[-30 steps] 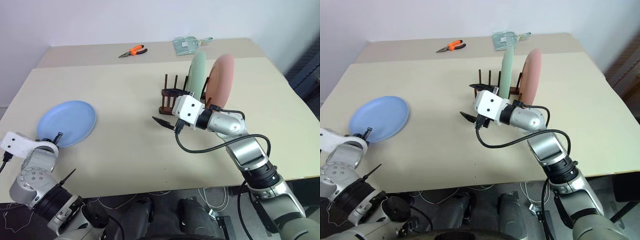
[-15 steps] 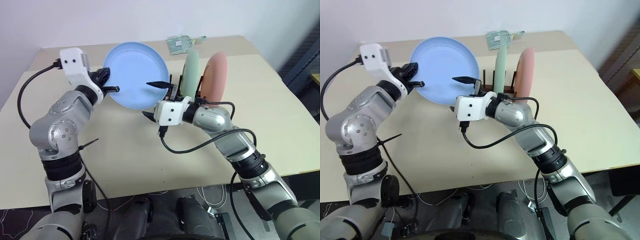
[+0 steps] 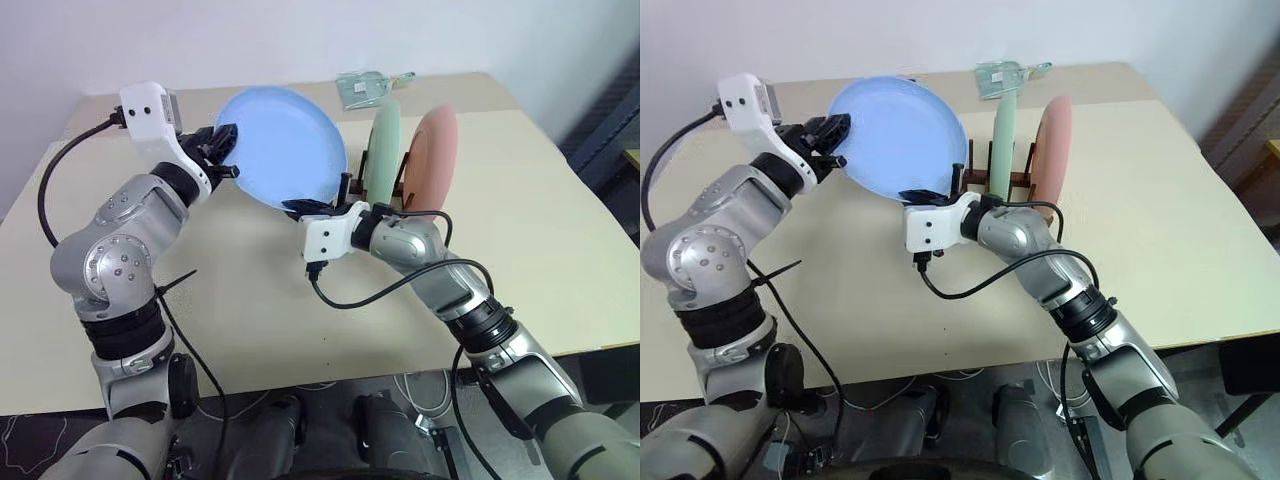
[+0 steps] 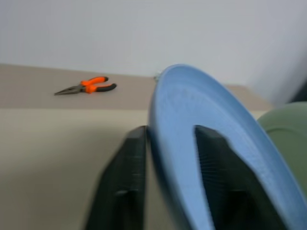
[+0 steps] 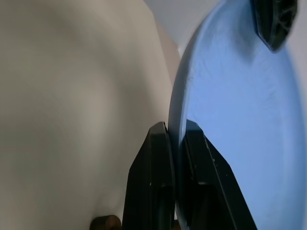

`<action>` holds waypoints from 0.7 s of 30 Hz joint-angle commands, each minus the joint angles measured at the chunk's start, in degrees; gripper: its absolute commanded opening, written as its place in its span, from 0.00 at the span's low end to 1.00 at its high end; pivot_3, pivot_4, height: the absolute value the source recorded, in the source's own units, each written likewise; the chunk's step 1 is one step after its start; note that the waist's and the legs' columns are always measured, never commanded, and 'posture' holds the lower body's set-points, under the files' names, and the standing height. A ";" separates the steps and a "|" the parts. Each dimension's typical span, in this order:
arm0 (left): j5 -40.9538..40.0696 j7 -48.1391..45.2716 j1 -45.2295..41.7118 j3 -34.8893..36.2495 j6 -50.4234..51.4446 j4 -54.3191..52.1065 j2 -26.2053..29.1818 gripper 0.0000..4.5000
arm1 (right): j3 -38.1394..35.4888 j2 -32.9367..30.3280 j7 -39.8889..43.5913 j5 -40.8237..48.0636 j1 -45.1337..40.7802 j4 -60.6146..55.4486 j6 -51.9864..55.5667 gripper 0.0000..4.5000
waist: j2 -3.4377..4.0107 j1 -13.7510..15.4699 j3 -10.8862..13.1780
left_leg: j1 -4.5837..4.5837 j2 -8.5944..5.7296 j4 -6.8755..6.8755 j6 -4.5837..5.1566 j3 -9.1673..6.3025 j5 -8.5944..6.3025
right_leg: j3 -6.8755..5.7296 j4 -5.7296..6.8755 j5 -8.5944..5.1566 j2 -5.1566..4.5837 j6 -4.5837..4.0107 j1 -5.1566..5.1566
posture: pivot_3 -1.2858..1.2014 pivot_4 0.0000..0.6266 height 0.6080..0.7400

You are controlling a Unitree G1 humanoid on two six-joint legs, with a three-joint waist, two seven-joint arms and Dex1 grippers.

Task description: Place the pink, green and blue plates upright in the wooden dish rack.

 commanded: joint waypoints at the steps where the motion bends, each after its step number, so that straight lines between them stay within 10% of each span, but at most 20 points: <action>1: 2.93 3.67 -4.44 5.56 -9.78 1.11 1.36 0.79 | -2.21 2.05 -2.01 1.27 0.40 -2.97 -0.77 0.00 | 0.00 -0.04 0.00 | 0.00 0.00 -0.01 -0.01 0.00 0.00 | 0.00 0.00 0.00 0.00 -0.01 0.00 | 0.52 0.24 0.84; 10: 25.46 -1.60 10.95 -3.08 -33.02 10.83 16.69 0.79 | -14.40 13.09 -5.36 18.40 -0.59 -9.52 8.61 0.00 | 0.03 0.02 -0.01 | 0.11 0.04 -0.28 -0.08 0.07 0.05 | 0.18 0.04 0.01 0.08 -0.05 -0.09 | 0.52 0.24 0.84; 21: 26.24 -15.64 33.43 -18.28 -43.51 3.28 8.97 0.79 | -33.11 27.04 -19.18 55.55 -1.74 -23.48 48.77 0.00 | 0.14 0.90 0.01 | 0.15 0.11 -0.39 0.18 -0.03 -0.26 | 0.16 -0.03 0.09 0.02 -0.25 -0.27 | 0.52 0.24 0.84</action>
